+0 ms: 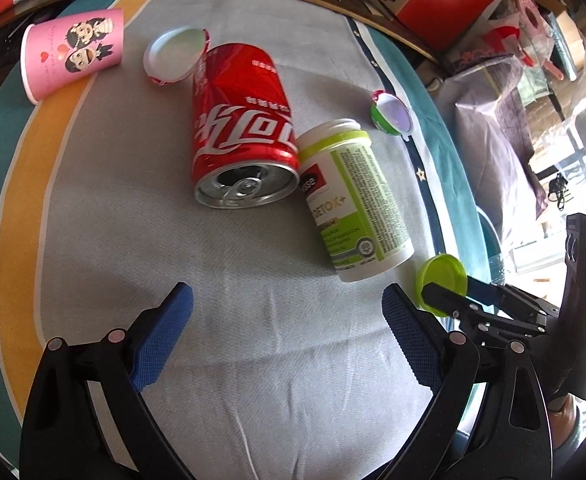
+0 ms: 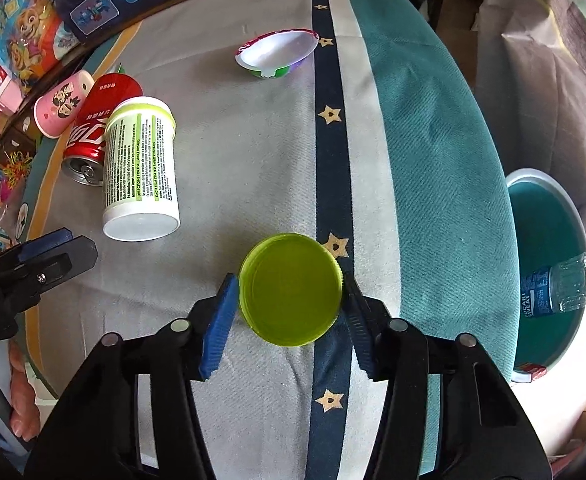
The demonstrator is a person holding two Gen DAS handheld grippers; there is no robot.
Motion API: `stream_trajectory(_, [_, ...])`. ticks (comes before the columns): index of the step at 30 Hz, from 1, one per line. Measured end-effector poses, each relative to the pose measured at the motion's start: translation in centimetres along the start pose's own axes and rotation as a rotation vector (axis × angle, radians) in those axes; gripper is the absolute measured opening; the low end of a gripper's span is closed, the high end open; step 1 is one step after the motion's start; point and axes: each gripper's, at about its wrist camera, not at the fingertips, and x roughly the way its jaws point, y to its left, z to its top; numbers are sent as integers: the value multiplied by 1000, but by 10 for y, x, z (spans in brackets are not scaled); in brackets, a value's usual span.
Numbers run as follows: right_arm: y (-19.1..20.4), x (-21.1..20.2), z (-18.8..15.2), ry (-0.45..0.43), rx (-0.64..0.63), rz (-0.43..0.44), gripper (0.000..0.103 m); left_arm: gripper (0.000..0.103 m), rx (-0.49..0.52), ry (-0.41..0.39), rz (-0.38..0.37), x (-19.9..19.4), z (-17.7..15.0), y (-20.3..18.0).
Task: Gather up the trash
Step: 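Return to the table and grasp the lime-green lid with the right gripper, then grasp the green-white supplement bottle with the left gripper while the right gripper holds the lid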
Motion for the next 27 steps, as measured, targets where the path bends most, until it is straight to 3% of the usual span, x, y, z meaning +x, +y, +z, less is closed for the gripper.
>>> stream_trajectory(4, [-15,-4,3,1,20,21,17,95,-3,-7,0,3,6,-13])
stream_trajectory(8, [-12,-3,-2,15,14,47,22,95,-4,-24,1,3,12,-23])
stream_trajectory(11, [-6,-4,-5,6,-9,58,56,95,-15,-30,12,3,14,-21])
stream_trajectory(12, [-1,-4,-5,-4,-26,42,59,95,-24,-27,13,3,14,-18])
stream_trajectory(20, [22,11,-3,-20,-90,-27,63,95,-59,-14,26,2,11,-2])
stream_trajectory(22, [30,12,-4,-41,-131,-80,54,95,-59,-13,25,3,12,-2])
stream_trajectory(27, [12,2,1,-47,-87,-35,53,95,-47,-8,27,5,12,-9])
